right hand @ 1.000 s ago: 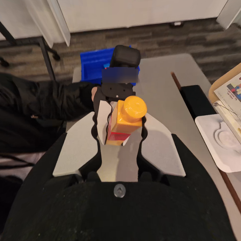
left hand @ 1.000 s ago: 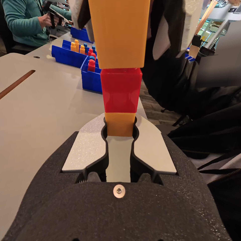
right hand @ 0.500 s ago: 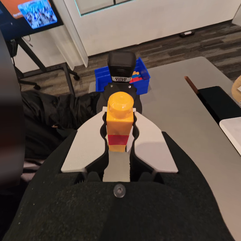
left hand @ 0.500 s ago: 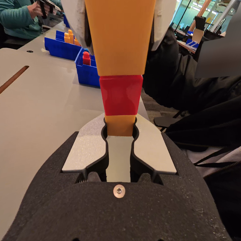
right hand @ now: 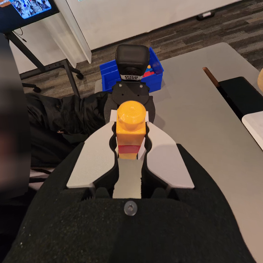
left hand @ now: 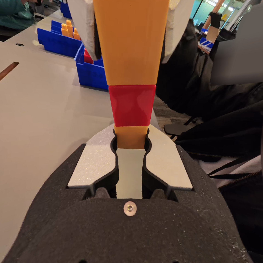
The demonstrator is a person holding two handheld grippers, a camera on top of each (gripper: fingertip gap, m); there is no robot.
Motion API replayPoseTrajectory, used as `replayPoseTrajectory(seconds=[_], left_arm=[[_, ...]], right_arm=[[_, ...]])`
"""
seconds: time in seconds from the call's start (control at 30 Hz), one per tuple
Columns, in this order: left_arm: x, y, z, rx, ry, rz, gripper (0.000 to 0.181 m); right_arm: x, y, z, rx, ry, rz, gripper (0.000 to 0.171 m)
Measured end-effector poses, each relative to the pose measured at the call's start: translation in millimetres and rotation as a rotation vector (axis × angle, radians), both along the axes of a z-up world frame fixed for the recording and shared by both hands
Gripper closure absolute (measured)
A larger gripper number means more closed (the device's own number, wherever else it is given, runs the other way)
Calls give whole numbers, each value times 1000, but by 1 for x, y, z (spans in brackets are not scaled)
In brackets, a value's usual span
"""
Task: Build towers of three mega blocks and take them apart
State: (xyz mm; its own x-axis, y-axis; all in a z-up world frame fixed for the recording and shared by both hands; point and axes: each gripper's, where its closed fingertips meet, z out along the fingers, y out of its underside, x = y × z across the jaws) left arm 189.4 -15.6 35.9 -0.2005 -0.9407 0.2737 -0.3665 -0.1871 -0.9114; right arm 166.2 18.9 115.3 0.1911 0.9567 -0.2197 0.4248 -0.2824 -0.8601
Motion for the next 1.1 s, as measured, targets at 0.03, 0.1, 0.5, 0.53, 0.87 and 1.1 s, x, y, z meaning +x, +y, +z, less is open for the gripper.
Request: replayPoseTrajectory(seconds=[0.03,0.1,0.5,0.53,0.87,1.1], left_arm=[[0,1,-3,14,18,3,147],[1,-2,-5,18,22,-13,147],[4,-5,-17,32,79,-33,146],[4,-9,-20,22,96,-56,147],[10,-17,-8,8,-1,-84,146],[7,-9,9,0,-85,-25,146]], right_arm=[[2,-1,-4,0,-31,7,135],[5,-4,-7,3,-66,16,135],[12,-10,-19,-13,-115,14,135],[14,-11,-23,-26,-137,19,135],[15,-20,-14,91,-34,55,133],[24,-12,0,201,384,-100,102]])
